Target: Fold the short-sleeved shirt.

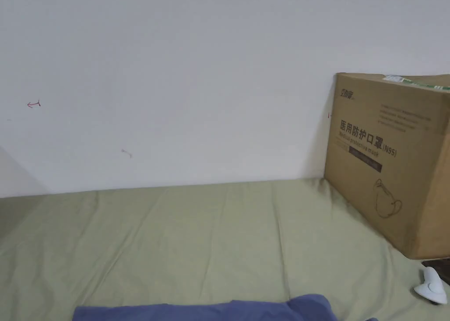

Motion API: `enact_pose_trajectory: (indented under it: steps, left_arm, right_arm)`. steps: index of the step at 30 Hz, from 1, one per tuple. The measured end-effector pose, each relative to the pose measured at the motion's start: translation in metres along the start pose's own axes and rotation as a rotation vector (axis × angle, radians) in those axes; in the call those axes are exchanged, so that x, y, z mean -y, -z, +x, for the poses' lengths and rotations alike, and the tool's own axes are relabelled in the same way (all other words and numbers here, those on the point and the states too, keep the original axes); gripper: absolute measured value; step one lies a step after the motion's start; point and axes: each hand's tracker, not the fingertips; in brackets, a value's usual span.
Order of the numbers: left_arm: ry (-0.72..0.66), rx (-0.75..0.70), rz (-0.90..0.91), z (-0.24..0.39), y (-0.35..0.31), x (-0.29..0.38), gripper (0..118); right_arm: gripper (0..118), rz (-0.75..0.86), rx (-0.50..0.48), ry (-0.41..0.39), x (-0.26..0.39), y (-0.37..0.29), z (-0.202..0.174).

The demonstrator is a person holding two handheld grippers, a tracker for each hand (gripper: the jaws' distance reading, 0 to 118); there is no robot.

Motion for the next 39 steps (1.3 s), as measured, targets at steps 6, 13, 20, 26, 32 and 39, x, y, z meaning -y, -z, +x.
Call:
enact_pose_trajectory:
  steps: [6,13,20,26,32,39]
  left_arm:
    - [0.04,-0.025,-0.055,0.007,-0.021,-0.033,5]
    - [-0.111,0.015,-0.509,-0.014,0.091,0.009,5]
    - [-0.199,0.064,-0.573,-0.005,0.108,0.054,88]
    - [-0.183,0.135,-0.326,0.01,0.078,0.003,92]
    - [0.098,0.028,0.284,0.061,0.002,-0.035,96]
    - [0.111,0.046,0.289,0.074,-0.002,-0.033,0]
  right_arm:
    - [3,-0.034,-0.043,0.111,0.0,-0.045,-0.022]
    - [4,-0.407,0.005,0.386,0.046,0.06,0.009]
    - [101,-0.439,0.067,0.435,0.075,0.068,0.007]
    - [101,-0.175,0.152,0.309,0.03,0.013,-0.003]
    - [95,0.349,0.06,0.243,-0.014,-0.038,-0.039]
    - [1,0.436,0.028,0.247,-0.03,-0.013,-0.064]
